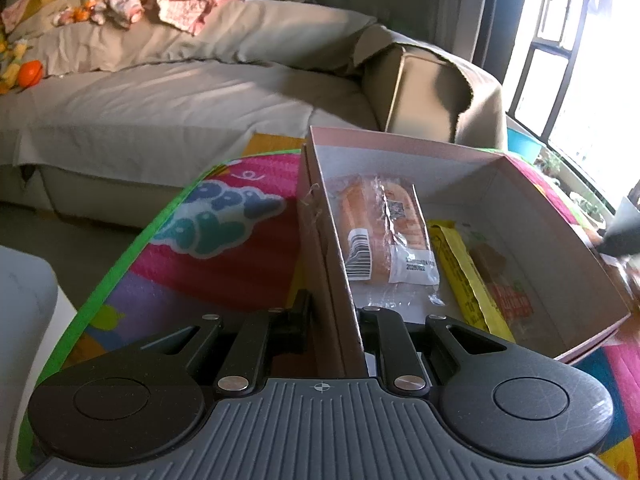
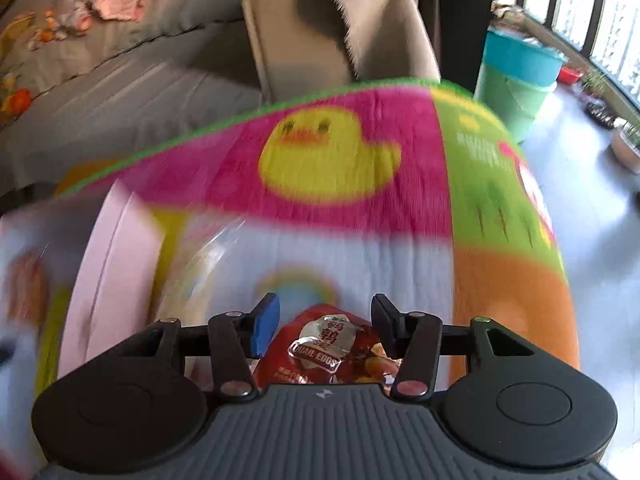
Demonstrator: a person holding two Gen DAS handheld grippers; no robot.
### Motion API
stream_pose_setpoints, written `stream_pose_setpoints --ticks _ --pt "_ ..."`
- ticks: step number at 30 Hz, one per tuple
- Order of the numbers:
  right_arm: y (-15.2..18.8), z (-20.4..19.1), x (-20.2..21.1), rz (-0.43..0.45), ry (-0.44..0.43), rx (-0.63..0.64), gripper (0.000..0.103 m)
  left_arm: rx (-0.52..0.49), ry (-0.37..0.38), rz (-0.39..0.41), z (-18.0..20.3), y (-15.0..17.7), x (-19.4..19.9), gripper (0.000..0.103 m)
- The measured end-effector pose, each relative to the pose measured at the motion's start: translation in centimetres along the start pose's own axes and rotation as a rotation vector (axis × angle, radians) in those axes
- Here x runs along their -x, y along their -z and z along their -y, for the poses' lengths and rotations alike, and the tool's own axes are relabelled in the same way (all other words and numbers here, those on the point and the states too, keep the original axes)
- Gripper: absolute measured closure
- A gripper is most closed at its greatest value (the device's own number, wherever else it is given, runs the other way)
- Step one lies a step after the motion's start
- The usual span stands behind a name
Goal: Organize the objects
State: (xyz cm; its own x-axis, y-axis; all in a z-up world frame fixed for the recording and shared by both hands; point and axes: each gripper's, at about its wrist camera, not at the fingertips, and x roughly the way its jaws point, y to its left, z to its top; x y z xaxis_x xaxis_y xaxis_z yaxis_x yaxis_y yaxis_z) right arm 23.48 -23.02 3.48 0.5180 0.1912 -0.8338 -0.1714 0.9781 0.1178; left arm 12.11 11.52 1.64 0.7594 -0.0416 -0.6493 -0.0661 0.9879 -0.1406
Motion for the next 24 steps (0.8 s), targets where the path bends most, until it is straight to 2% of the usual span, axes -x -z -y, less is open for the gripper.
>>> stream_pose_setpoints --ticks 2,4,5,8,9,11,12,14,18,20,21,23,24 --pt "2.5 0.2 2.1 -0.009 -0.056 -0.020 0.050 -0.001 0.001 0.000 0.0 0.0 0.0 0.087" --pt "4.5 1.2 4.8 0.021 -0.125 -0.060 0.045 -0.003 -0.002 0.001 0.0 0.0 0.0 0.087" --pt "5.3 1.6 6.0 0.057 -0.120 -0.066 0.042 -0.004 -0.003 0.001 0.1 0.0 0.0 0.087" --pt "7.4 3.4 8.3 0.156 -0.016 -0.075 0.032 0.001 -0.003 0.001 0.0 0.0 0.0 0.087" --pt "8.1 4.4 8.4 0.153 0.017 -0.102 0.032 0.002 -0.003 0.002 0.0 0.0 0.0 0.087" --pt "9.3 6.3 8.1 0.119 0.028 -0.180 0.032 0.004 -0.002 0.003 0.0 0.1 0.0 0.087" --pt "9.9 7.2 7.8 0.097 0.016 -0.231 0.033 0.003 -0.003 0.002 0.0 0.1 0.0 0.087" --pt "11.7 7.5 8.5 0.108 -0.028 -0.283 0.033 0.004 -0.004 0.002 0.0 0.1 0.0 0.087" --pt "14.5 5.7 10.2 0.100 -0.169 -0.309 0.031 0.007 -0.006 0.001 0.0 0.1 0.1 0.087" --pt "15.5 4.2 10.9 0.089 -0.196 -0.283 0.031 0.005 -0.007 0.001 0.0 0.1 0.1 0.087" --pt "15.7 3.4 11.4 0.098 -0.174 -0.258 0.031 0.003 -0.009 0.001 0.0 0.1 0.1 0.087" --pt "16.4 1.1 12.7 0.153 -0.054 -0.154 0.028 0.000 -0.011 0.001 0.0 0.1 0.1 0.087" --pt "16.6 0.0 13.0 0.173 -0.005 -0.103 0.022 0.000 -0.011 0.002 0.0 0.1 0.1 0.087"
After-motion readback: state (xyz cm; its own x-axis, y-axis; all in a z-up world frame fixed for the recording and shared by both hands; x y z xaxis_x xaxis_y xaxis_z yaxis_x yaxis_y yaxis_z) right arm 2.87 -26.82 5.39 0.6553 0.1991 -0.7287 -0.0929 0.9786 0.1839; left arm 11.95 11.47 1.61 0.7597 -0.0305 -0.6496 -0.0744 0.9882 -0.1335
